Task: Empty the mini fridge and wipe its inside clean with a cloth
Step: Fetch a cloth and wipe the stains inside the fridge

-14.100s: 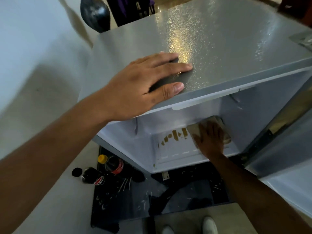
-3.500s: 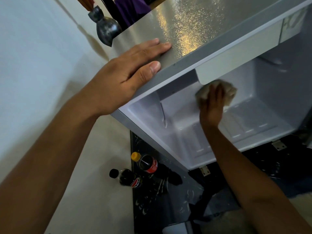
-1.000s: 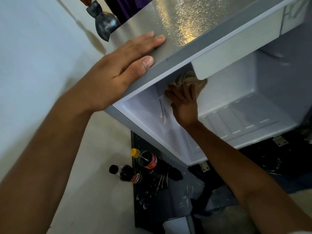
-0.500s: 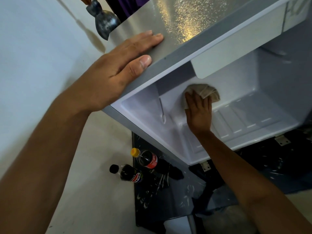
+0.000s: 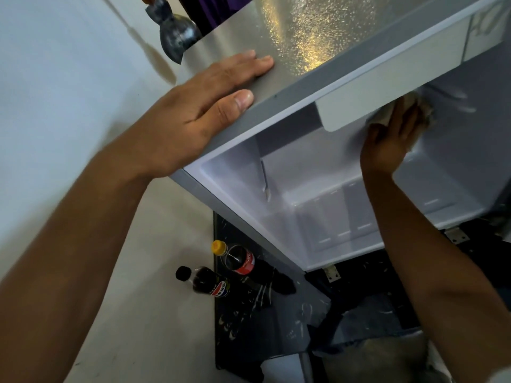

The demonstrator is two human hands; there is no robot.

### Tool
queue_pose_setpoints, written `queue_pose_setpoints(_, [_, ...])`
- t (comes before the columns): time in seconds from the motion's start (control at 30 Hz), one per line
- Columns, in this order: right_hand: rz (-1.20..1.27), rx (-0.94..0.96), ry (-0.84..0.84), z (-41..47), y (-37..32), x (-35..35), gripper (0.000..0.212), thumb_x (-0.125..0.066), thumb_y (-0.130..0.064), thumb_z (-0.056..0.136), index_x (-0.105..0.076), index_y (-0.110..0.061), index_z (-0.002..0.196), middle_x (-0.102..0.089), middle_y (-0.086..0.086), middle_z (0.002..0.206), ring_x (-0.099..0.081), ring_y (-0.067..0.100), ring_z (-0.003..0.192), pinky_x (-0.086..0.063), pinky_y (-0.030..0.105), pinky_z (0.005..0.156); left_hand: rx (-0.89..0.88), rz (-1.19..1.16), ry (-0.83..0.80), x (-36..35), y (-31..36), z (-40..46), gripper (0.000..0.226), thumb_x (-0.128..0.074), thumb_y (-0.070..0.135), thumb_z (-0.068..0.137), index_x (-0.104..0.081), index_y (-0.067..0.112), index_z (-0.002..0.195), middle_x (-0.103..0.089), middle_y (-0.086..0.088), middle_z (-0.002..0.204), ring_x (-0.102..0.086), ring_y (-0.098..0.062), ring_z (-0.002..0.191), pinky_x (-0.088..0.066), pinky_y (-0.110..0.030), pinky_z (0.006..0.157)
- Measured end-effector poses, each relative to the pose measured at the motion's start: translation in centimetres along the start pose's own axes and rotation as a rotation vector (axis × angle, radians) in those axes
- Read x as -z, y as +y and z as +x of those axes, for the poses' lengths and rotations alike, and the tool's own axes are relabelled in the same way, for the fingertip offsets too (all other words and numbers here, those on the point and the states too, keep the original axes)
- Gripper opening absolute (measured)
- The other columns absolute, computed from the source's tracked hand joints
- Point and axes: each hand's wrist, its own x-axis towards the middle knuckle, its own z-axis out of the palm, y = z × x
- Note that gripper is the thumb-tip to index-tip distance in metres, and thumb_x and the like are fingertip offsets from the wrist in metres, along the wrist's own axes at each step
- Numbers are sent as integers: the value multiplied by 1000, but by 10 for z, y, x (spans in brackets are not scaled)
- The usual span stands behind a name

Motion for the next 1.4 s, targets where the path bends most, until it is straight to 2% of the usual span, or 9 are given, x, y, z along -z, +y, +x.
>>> queue_pose_setpoints(0.13, [35, -115, -33, -3, -15, -2, 59, -33, -31, 100, -29, -14, 156, -22, 24, 162, -18, 46, 150, -13, 48, 122, -10, 5, 0, 0, 1, 0, 49, -34, 47, 107, -36, 40, 155, -34, 13, 165, -28, -2, 152, -25, -44, 126])
queue_pose_setpoints(0.3, [76, 181, -119, -52, -29, -5, 56, -49, -12, 95, -43, -13, 150, -32, 24, 159, -24, 49, 146, -37, 58, 112, -1, 7, -3, 0, 0, 0, 50, -33, 49, 106, -35, 41, 155, -33, 16, 165, -27, -3, 153, -25, -45, 126])
queue_pose_setpoints(0.53, [157, 124, -337, -98, -42, 2, 53, -56, -4, 88, -58, -26, 136, -45, 14, 147, -41, 35, 135, -39, 45, 111, -3, 10, 5, 0, 1, -1, 50, -33, 53, 105, -36, 44, 154, -32, 18, 164, -28, -1, 152, -25, -44, 125])
queue_pose_setpoints(0.73, [238, 135, -333, -120, -57, 27, 42, -59, 7, 85, -72, -12, 121, -69, 11, 124, -64, 28, 114, -51, 34, 101, -26, 43, 96, -3, 2, -3, 45, -41, 48, 106, -47, 37, 150, -46, 10, 158, -39, -5, 147, -34, -39, 121])
queue_pose_setpoints(0.93, [437, -133, -439, -118, -84, 95, 34, -58, 2, 93, -75, -21, 111, -74, -1, 108, -66, 7, 92, -52, 16, 93, -27, -39, 279, -3, 11, -22, 36, -65, 41, 98, -70, 22, 129, -67, 0, 136, -60, -13, 129, -47, -40, 111])
queue_pose_setpoints(1.07, [575, -189, -587, -113, -105, 165, 28, -56, -1, 90, -76, -14, 104, -77, 3, 99, -72, 14, 93, -58, 29, 85, -115, 74, 444, -16, 24, -55, 33, -69, 31, 97, -72, 15, 126, -55, -8, 149, -40, -28, 147, -32, -45, 121])
queue_pose_setpoints(1.17, [663, -149, -687, -116, -131, 215, 28, -55, -4, 88, -77, -16, 101, -78, 1, 98, -72, 13, 93, -56, 26, 80, -207, -24, 629, -33, 33, -87, 26, -70, 18, 97, -73, 8, 121, -59, -15, 143, -44, -35, 143, -38, -51, 116])
queue_pose_setpoints(1.3, [789, -85, -802, -129, -176, 271, 32, -55, -2, 90, -78, -24, 95, -76, -4, 92, -70, 13, 88, -56, 26, 75, -210, -241, 588, -62, 48, -109, 32, -72, 19, 95, -71, 6, 124, -57, -14, 145, -53, -31, 135, -43, -52, 111])
queue_pose_setpoints(1.4, [855, -64, -892, -143, -206, 309, 22, -60, -13, 86, -78, -25, 91, -75, -4, 88, -70, 12, 83, -56, 24, 73, -120, -437, 399, -67, 59, -116, 56, -71, 39, 93, -57, 14, 142, -42, -4, 157, -44, -20, 143, -42, -48, 114])
